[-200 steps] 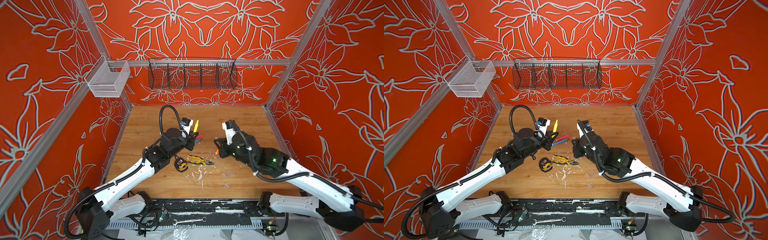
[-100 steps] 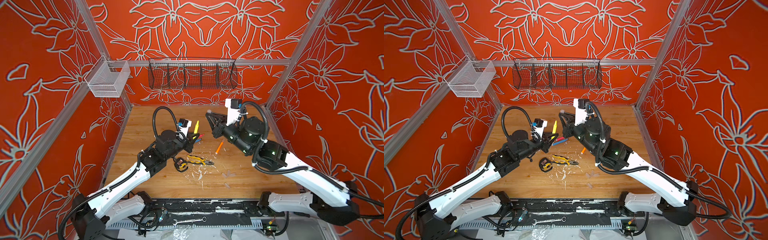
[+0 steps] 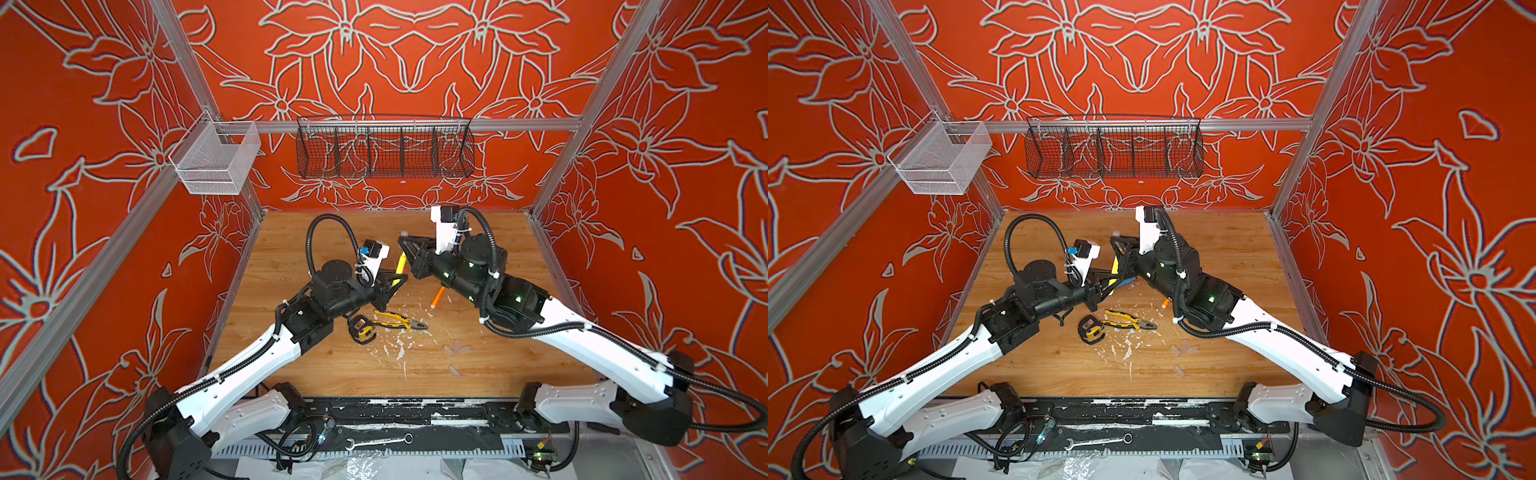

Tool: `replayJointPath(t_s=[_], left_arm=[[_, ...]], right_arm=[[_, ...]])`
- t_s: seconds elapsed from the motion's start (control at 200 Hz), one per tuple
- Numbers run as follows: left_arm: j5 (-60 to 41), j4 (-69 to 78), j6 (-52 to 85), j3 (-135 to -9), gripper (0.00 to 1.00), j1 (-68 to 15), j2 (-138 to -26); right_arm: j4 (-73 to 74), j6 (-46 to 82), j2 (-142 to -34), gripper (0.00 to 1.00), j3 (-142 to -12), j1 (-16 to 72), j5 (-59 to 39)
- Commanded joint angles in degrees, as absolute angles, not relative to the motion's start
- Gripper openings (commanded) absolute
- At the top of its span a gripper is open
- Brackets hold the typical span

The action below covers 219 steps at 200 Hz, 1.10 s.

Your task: Insert the pens into the pen caps

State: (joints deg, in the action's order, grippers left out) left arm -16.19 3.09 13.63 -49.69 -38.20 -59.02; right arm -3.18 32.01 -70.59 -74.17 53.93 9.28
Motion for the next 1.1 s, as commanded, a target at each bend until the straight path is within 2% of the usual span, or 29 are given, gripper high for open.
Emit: replayJointPath(t_s=[0.0,0.295,1.091], left_arm=[[-18.5,5.0,14.4,-50.1,0.00,-38.1,-58.2],[-18.2,4.6,14.8,-49.2,0.00,-38.1,-57.0],[-16.2,4.3,13.7,-49.0,0.00,-38.1,-55.1]], right_arm=[[-0.4,33.7,-69.5,0.00,-73.9,53.5,7.4],[-0.8,31.5,-70.4,0.00,-74.4,53.0,9.3],[0.8,37.1,-72.5,0.00,-73.1,51.0,2.6]])
